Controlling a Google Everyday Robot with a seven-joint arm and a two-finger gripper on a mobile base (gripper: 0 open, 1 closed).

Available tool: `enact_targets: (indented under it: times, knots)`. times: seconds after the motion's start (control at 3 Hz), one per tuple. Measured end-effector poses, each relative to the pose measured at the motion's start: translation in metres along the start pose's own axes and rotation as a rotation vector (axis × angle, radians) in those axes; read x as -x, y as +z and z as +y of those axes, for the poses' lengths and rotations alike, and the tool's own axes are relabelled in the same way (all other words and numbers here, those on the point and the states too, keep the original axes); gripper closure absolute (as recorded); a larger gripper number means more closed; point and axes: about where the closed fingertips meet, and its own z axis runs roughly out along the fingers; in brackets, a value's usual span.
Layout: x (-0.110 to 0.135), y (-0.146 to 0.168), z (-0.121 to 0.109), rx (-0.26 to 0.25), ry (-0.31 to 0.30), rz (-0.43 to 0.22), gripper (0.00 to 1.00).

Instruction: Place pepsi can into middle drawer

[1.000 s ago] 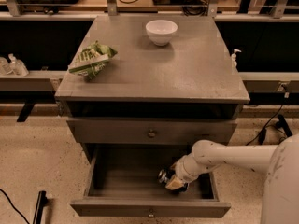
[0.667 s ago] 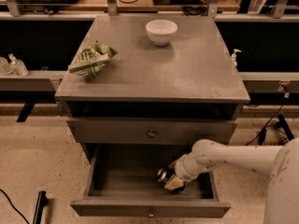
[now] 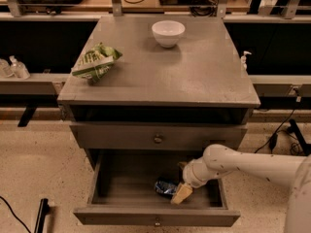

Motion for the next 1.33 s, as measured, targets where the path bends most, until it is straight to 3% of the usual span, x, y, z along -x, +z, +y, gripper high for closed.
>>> enact_targets:
  times: [0.33, 0.67, 1.0, 1.33]
  knots:
    - [0.009, -0.019, 0.002, 0.012, 0.004, -0.107, 0.22]
    - [0.015, -0.053, 0.001, -0.004, -0.001, -0.234, 0.22]
    - [0.016, -0.098, 0.013, -0.043, -0.027, -0.328, 0.14]
    - [-0.005, -0.13, 0.037, -0.047, -0.021, -0.336, 0.0]
